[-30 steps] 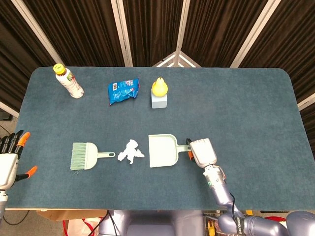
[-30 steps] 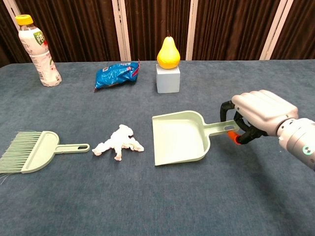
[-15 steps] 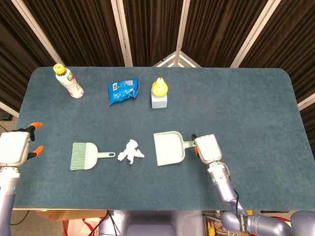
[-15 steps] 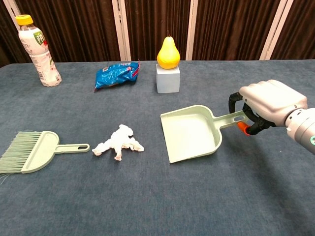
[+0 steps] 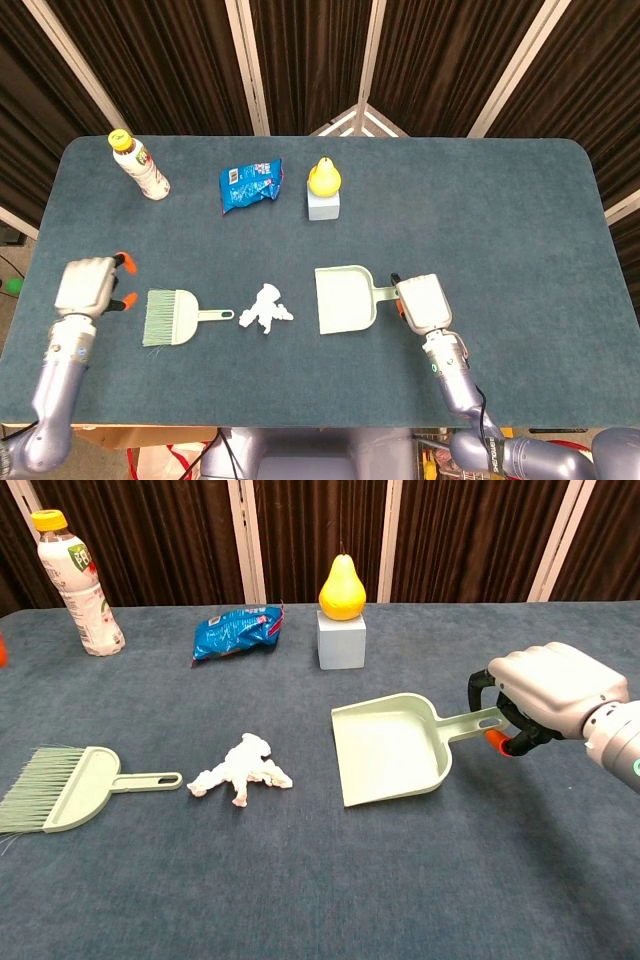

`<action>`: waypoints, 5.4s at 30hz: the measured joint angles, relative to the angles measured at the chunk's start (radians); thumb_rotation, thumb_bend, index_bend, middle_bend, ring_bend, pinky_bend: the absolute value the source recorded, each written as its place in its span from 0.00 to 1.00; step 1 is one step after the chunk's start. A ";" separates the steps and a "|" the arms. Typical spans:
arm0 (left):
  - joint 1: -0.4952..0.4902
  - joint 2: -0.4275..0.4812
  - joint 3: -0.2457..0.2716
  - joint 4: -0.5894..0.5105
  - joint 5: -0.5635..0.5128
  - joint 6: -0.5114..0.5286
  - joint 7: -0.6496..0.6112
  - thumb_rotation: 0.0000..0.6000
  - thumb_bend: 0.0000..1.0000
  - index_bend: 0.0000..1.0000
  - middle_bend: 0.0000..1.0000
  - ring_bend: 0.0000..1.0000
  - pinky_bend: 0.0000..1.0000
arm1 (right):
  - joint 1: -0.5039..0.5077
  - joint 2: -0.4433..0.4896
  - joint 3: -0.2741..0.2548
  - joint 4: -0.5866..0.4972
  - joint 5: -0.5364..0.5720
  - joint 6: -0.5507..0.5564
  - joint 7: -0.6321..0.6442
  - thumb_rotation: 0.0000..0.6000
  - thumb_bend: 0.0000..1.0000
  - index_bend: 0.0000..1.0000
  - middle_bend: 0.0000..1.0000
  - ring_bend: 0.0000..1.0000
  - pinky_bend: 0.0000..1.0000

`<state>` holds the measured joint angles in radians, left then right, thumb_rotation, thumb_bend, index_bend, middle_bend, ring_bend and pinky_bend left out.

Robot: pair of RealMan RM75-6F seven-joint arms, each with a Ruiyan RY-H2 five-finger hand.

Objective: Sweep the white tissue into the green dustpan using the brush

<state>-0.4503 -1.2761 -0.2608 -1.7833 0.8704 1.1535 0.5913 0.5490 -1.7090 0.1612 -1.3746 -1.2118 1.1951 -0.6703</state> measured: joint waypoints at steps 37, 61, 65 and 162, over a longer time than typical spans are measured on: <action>-0.196 -0.307 0.087 0.078 -0.261 0.034 0.145 1.00 0.44 0.42 1.00 1.00 1.00 | 0.007 -0.011 0.000 0.057 0.015 -0.033 0.055 1.00 0.47 0.61 0.84 0.84 0.81; -0.213 -0.374 0.108 0.162 -0.291 0.030 0.134 1.00 0.46 0.45 1.00 1.00 1.00 | -0.010 0.014 -0.013 0.041 0.017 -0.026 0.059 1.00 0.47 0.61 0.84 0.84 0.81; -0.214 -0.375 0.108 0.161 -0.280 0.038 0.132 1.00 0.46 0.44 1.00 1.00 1.00 | -0.010 0.016 -0.012 0.040 0.015 -0.025 0.060 1.00 0.47 0.61 0.84 0.84 0.81; -0.344 -0.719 -0.142 0.197 0.227 0.103 -0.335 1.00 0.64 0.76 1.00 1.00 1.00 | -0.012 0.076 -0.028 -0.086 0.039 0.017 -0.114 1.00 0.47 0.61 0.84 0.84 0.81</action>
<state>-0.7939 -1.9954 -0.4029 -1.5866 1.0970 1.2568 0.2562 0.5371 -1.6328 0.1336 -1.4601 -1.1727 1.2121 -0.7841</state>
